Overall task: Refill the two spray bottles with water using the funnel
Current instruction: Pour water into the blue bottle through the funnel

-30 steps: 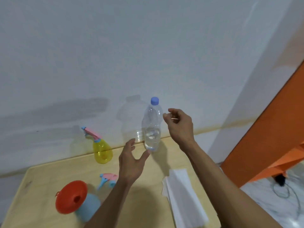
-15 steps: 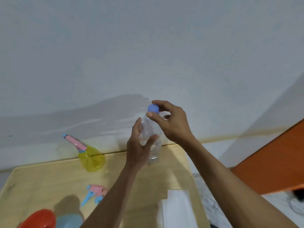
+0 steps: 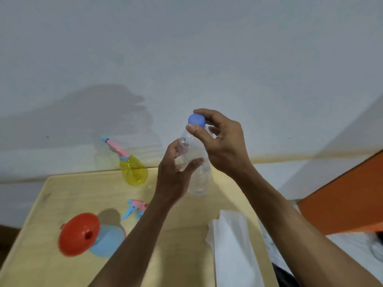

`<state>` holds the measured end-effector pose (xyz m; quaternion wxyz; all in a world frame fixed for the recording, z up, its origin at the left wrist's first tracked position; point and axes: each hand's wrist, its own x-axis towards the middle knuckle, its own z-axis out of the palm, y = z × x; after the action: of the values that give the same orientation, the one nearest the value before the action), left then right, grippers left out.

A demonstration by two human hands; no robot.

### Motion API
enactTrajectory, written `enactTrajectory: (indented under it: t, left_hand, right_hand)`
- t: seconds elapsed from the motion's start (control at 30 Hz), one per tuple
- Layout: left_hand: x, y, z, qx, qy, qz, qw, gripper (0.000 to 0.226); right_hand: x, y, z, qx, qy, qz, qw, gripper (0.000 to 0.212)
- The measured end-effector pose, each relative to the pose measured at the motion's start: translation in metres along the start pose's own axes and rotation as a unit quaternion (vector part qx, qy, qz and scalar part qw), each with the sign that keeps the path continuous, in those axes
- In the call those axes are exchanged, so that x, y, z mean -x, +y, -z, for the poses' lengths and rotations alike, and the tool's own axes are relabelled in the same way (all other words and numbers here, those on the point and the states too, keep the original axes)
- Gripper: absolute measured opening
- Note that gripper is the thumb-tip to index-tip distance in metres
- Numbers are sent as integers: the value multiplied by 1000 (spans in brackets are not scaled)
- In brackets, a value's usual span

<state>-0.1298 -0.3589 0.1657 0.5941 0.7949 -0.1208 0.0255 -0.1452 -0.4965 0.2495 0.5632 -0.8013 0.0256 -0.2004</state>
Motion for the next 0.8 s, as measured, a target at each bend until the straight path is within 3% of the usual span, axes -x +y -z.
enactTrajectory:
  t: [0.37, 0.57, 0.8]
  left_hand:
    - [137, -5, 81, -2, 11, 6, 1000, 55]
    - [186, -21, 90, 48, 14, 48, 998, 50]
    - [199, -27, 86, 50, 31, 27, 998, 48]
  right_hand:
    - [136, -45, -50, -46, -13, -30, 998, 26]
    - [182, -40, -67, -36, -26, -43, 998, 27]
    - [197, -43, -66, -16, -30, -36, 999, 30]
